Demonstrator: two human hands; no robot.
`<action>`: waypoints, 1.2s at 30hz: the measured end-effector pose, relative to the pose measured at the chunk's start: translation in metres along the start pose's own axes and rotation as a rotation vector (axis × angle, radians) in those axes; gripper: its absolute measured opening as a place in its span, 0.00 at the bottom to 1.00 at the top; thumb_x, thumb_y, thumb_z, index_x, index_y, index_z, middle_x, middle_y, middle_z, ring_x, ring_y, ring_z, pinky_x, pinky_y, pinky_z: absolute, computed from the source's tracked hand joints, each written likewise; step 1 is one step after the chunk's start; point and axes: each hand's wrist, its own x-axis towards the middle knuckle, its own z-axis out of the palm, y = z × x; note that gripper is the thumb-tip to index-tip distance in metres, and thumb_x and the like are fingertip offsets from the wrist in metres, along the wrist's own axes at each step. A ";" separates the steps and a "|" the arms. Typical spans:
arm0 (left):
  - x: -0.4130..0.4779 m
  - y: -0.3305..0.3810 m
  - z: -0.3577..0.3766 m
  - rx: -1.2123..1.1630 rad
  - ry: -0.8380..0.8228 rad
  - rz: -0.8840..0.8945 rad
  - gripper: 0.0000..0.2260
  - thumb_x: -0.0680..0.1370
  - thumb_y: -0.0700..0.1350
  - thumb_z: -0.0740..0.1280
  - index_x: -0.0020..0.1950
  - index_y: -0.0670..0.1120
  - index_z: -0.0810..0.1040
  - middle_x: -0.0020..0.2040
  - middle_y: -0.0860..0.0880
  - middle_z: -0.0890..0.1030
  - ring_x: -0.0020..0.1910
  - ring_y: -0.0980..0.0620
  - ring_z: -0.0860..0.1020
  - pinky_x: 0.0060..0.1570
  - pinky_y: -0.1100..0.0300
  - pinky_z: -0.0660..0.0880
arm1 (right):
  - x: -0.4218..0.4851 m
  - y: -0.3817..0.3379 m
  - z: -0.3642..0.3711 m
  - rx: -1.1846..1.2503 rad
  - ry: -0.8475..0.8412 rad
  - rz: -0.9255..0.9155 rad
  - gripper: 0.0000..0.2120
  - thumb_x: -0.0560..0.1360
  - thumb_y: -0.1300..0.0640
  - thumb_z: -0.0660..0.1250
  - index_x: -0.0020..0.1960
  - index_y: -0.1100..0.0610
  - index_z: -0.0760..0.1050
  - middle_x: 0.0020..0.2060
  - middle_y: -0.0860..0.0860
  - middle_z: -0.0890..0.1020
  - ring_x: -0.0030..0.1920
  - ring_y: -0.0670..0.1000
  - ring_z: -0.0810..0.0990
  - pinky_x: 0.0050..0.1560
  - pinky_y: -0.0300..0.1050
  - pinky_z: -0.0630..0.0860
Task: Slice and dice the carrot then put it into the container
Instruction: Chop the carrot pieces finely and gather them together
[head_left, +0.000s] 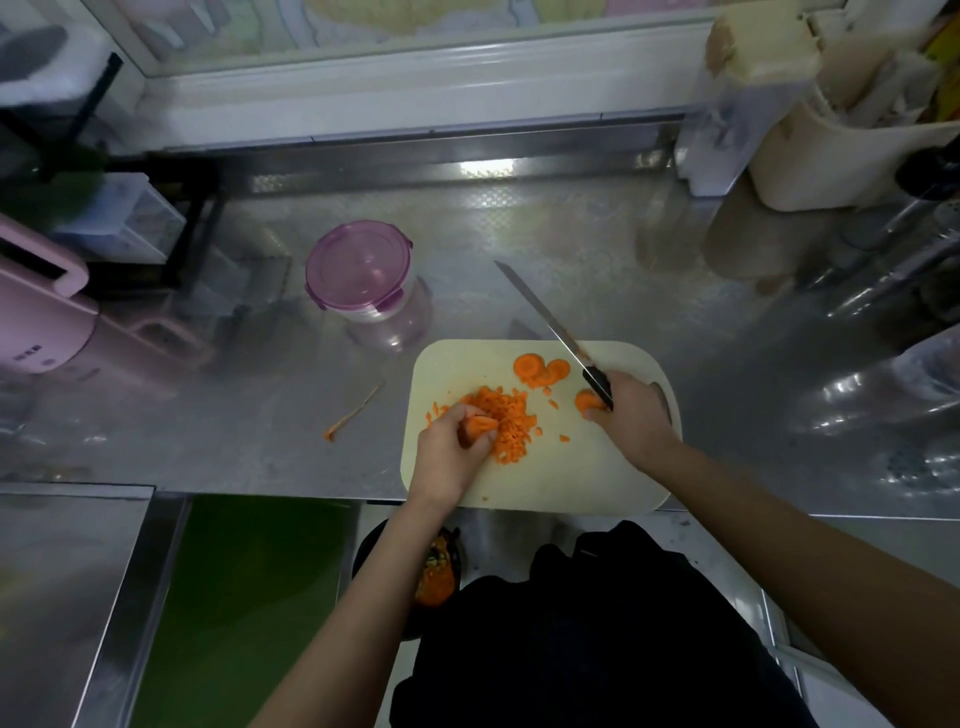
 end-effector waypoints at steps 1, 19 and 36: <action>0.000 0.000 0.000 0.004 0.000 -0.002 0.06 0.74 0.41 0.70 0.46 0.50 0.75 0.42 0.57 0.76 0.42 0.59 0.73 0.42 0.72 0.65 | 0.002 -0.002 0.000 -0.014 0.002 -0.021 0.14 0.74 0.59 0.69 0.59 0.59 0.74 0.53 0.55 0.78 0.55 0.54 0.77 0.58 0.49 0.72; -0.001 -0.013 0.003 -0.207 -0.002 -0.150 0.05 0.75 0.39 0.69 0.49 0.42 0.76 0.41 0.46 0.80 0.31 0.55 0.78 0.33 0.64 0.78 | -0.014 -0.023 0.016 0.265 -0.078 0.029 0.09 0.72 0.65 0.71 0.51 0.60 0.76 0.45 0.53 0.80 0.46 0.51 0.78 0.49 0.41 0.75; -0.011 0.009 -0.010 -0.585 -0.147 -0.265 0.02 0.76 0.39 0.67 0.45 0.41 0.77 0.34 0.46 0.79 0.28 0.56 0.76 0.29 0.66 0.74 | -0.051 -0.079 0.037 0.459 -0.159 -0.104 0.05 0.77 0.63 0.64 0.53 0.59 0.74 0.42 0.58 0.81 0.35 0.47 0.82 0.38 0.39 0.81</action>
